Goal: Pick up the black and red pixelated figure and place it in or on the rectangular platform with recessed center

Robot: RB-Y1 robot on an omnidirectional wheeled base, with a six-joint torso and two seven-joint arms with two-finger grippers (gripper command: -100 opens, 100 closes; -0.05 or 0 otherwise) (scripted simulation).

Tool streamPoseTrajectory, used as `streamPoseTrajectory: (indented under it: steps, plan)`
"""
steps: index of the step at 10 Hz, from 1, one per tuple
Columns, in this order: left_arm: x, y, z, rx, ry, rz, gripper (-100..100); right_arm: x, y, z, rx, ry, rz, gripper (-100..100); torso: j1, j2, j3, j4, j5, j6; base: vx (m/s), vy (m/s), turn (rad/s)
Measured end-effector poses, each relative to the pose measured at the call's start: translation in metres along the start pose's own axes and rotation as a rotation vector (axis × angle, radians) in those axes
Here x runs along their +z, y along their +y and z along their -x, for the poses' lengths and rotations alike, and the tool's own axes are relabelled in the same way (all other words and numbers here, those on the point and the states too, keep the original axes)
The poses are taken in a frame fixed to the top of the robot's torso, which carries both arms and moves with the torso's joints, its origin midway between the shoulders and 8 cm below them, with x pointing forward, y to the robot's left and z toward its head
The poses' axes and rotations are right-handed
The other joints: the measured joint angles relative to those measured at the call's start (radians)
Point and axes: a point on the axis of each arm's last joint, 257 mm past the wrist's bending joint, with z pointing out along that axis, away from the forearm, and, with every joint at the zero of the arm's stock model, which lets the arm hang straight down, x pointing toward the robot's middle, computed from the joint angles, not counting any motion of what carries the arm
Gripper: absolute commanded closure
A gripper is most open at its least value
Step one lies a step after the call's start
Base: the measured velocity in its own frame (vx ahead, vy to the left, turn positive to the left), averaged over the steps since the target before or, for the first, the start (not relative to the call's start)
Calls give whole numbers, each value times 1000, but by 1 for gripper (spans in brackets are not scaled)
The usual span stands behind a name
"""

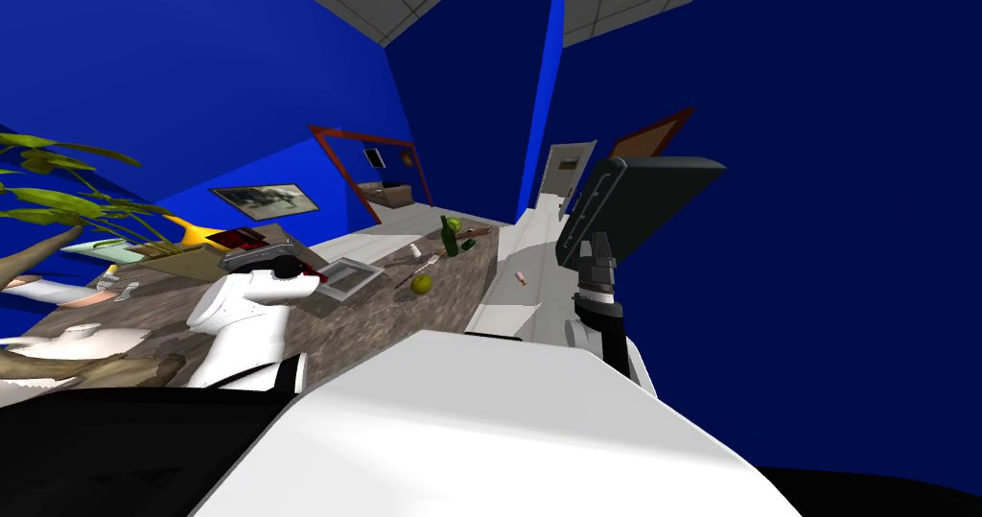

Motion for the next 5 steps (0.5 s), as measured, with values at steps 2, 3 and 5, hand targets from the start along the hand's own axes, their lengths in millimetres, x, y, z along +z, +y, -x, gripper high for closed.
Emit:
streamPoseTrajectory:
  steps: [2, 3, 5]
  plan:
    - [0, 0, 0, 0, 0, 0, 0, 0, 0, 0, 0, 0, 0, 0, 1, -2, -1, -1, 0, 0, 0, 0, 0]
    - [0, 0, 0, 0, 0, 0, 0, 0, 0, 0, 0, 0, 0, 0, 1, -2, -1, -1, 0, 0, 0, 0, 0]
    - [0, 0, 0, 0, 0, 0, 0, 0, 0, 0, 0, 0, 0, 0, 1, -2, -1, -1, 0, 0, 0, 0, 0]
